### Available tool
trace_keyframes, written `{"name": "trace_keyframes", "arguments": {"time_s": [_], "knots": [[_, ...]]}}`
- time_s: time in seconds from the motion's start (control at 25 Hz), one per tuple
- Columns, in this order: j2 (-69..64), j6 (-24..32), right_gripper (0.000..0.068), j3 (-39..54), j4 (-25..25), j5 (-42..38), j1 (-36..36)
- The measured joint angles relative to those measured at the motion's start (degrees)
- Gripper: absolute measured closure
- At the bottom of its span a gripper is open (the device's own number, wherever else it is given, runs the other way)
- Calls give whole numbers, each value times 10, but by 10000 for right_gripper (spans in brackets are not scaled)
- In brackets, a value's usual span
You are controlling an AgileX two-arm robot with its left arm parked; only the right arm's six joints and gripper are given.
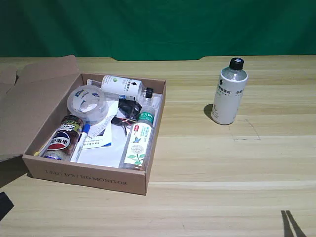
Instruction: Place the white bottle into the box.
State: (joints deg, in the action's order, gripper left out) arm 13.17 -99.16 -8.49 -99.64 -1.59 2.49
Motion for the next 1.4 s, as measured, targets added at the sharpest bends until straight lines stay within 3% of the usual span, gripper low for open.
{"name": "trace_keyframes", "arguments": {"time_s": [0.48, 0.68, 0.8, 0.92, 1.04, 1.16, 1.28, 1.4], "knots": [[0, 0, 680, 0, 0, -6, 0], [7, 3, 678, 0, -1, -52, 0], [41, 7, 645, -4, -4, -109, 0], [92, 7, 547, -15, -6, -150, 0], [139, -5, 367, -24, -8, -173, 0], [180, -34, 132, -42, -10, -177, 0], [203, -47, 22, -60, -10, -177, 0], [234, -48, 4, -86, -10, -179, 0]]}}
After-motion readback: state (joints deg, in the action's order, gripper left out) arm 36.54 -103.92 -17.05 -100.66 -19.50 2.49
